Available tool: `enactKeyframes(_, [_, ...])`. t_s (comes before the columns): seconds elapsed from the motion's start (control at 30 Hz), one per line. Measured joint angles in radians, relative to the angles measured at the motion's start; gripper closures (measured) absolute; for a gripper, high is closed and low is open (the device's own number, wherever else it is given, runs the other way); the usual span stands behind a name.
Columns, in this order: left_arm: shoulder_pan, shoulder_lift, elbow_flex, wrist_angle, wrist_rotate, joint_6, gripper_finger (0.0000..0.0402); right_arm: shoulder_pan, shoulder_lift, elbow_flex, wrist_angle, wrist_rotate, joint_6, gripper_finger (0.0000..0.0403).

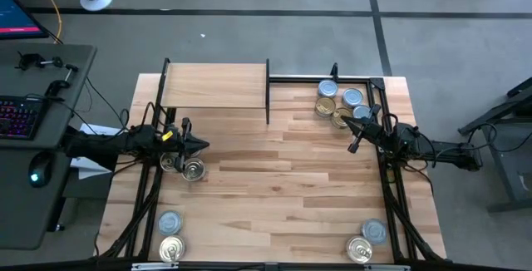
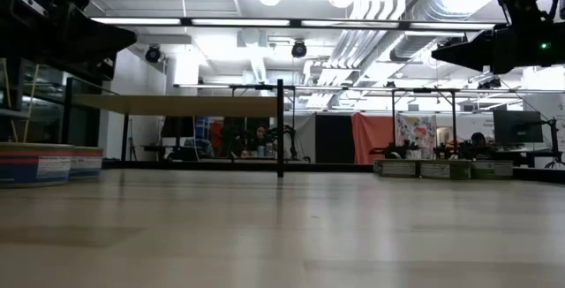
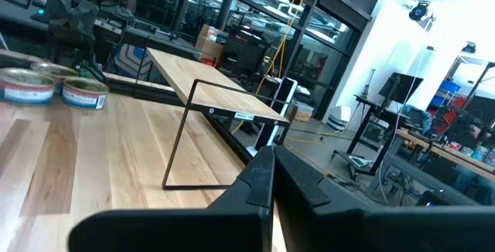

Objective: Stack canned seafood by type on shelf
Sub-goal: Put the green tuna can on the shelf

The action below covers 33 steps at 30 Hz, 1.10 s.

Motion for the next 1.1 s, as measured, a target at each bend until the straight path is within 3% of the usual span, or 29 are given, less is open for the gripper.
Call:
enactKeyframes(0.1, [0.000, 0.000, 0.000, 0.000, 0.000, 0.000, 0.0402, -0.002, 0.000, 0.000, 0.096, -0.031, 0.237, 0.0402])
enactKeyframes(0.23, [0.000, 0.000, 0.000, 0.000, 0.000, 0.000, 0.0401, -0.002, 0.000, 0.000, 0.434, -0.067, 0.830, 0.0402])
enactKeyframes(0.33, [0.000, 0.000, 0.000, 0.000, 0.000, 0.000, 0.0402, -0.007, 0.002, 0.011, 0.572, 0.122, 0.999, 0.0402])
enactKeyframes(0.4, [0.000, 0.000, 0.000, 0.000, 0.000, 0.000, 0.0402, -0.011, 0.022, 0.051, 0.454, 0.202, 1.102, 0.0402])
enactKeyframes(0.43, [0.000, 0.000, 0.000, 0.000, 0.000, 0.000, 0.0402, -0.015, 0.047, 0.087, 0.355, 0.194, 1.145, 0.0402])
enactKeyframes(0.53, [0.000, 0.000, 0.000, 0.000, 0.000, 0.000, 0.0401, -0.036, 0.196, 0.221, 0.059, 0.061, 1.272, 0.0402])
enactKeyframes(0.63, [0.000, 0.000, 0.000, 0.000, 0.000, 0.000, 0.0402, -0.083, 0.414, 0.353, 0.000, -0.107, 1.252, 0.0402])
enactKeyframes(0.83, [0.000, 0.000, 0.000, 0.000, 0.000, 0.000, 0.0401, -0.214, 0.793, 0.628, -0.063, -0.346, 1.032, 0.0402])
enactKeyframes(0.97, [0.000, 0.000, 0.000, 0.000, 0.000, 0.000, 0.0402, -0.276, 0.949, 0.807, -0.137, -0.458, 0.971, 0.0402])
enactKeyframes(1.1, [0.000, 0.000, -0.001, 0.033, -0.007, -0.001, 0.0401, -0.296, 1.045, 0.944, -0.191, -0.489, 0.963, 0.0402])
